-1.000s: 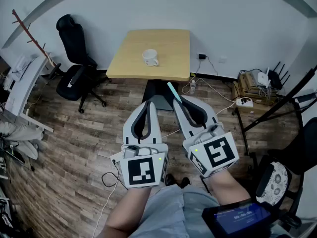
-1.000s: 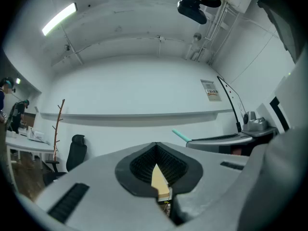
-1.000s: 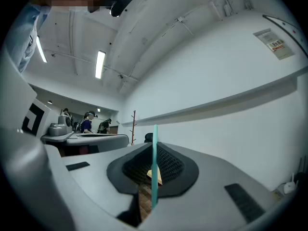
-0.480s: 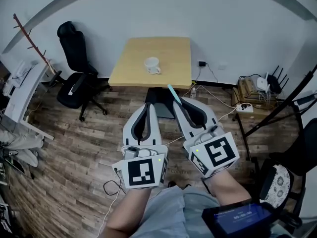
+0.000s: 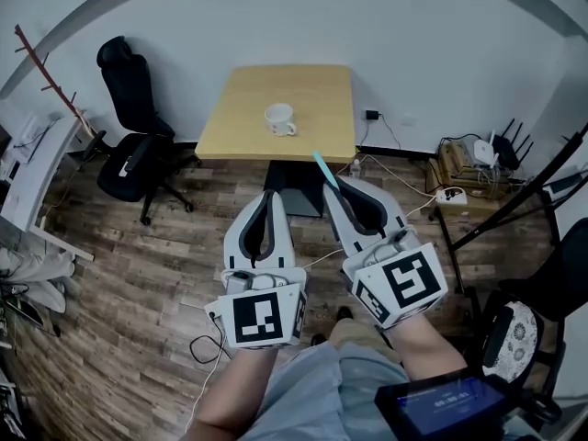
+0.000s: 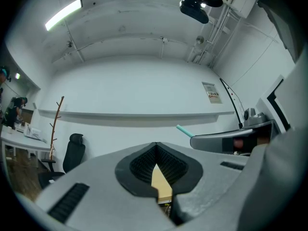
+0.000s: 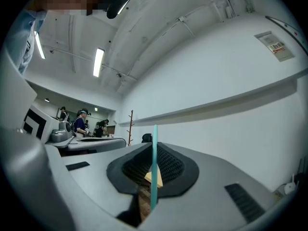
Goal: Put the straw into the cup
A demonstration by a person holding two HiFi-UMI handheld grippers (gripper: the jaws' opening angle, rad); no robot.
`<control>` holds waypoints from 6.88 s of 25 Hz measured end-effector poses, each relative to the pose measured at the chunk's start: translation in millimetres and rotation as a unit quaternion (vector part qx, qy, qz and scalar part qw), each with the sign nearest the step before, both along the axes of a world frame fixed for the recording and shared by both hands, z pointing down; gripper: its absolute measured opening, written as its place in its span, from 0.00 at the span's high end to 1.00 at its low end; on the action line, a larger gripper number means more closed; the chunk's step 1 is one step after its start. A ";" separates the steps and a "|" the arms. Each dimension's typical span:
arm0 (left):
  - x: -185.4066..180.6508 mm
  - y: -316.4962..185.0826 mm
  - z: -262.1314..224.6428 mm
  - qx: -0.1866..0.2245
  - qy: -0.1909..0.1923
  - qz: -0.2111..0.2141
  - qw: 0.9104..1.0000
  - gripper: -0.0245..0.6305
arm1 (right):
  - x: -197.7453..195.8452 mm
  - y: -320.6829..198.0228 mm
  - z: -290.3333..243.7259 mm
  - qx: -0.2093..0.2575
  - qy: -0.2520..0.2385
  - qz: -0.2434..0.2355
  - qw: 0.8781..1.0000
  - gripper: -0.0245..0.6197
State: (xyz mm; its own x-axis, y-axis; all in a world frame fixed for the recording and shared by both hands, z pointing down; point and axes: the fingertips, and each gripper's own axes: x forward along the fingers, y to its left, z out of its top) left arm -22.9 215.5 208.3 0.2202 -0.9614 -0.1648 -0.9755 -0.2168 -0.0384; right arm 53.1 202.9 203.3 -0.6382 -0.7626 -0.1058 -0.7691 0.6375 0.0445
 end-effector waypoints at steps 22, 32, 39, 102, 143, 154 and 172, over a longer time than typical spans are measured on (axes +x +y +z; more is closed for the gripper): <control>-8.1 -210.3 55.1 -0.073 -0.020 -0.027 0.997 0.96 | -8.7 -212.6 47.8 -0.062 -0.026 -0.029 0.997 0.93; -13.6 -276.3 23.4 -0.047 -0.031 -0.054 0.997 0.96 | -19.7 -283.8 11.4 -0.023 -0.039 -0.059 0.997 0.93; -32.1 -300.3 20.8 -0.029 -0.027 -0.062 0.997 0.96 | -35.5 -312.6 0.5 -0.008 -0.040 -0.067 0.997 0.93; -131.7 -556.5 217.7 -0.224 0.030 0.068 0.972 0.96 | -155.1 -538.4 221.0 -0.216 0.002 0.034 0.976 0.92; -60.3 -491.6 19.3 -0.031 0.000 0.062 0.998 0.96 | -85.2 -483.9 11.4 -0.002 -0.031 0.047 0.998 0.96; -57.2 -469.1 -12.5 0.012 -0.020 0.036 0.999 0.96 | -68.7 -459.8 -13.8 0.034 -0.028 0.041 0.998 0.96; -71.0 -466.3 -9.2 0.010 -0.019 0.031 0.999 0.96 | -84.2 -455.0 -9.5 0.029 -0.026 0.036 0.999 0.96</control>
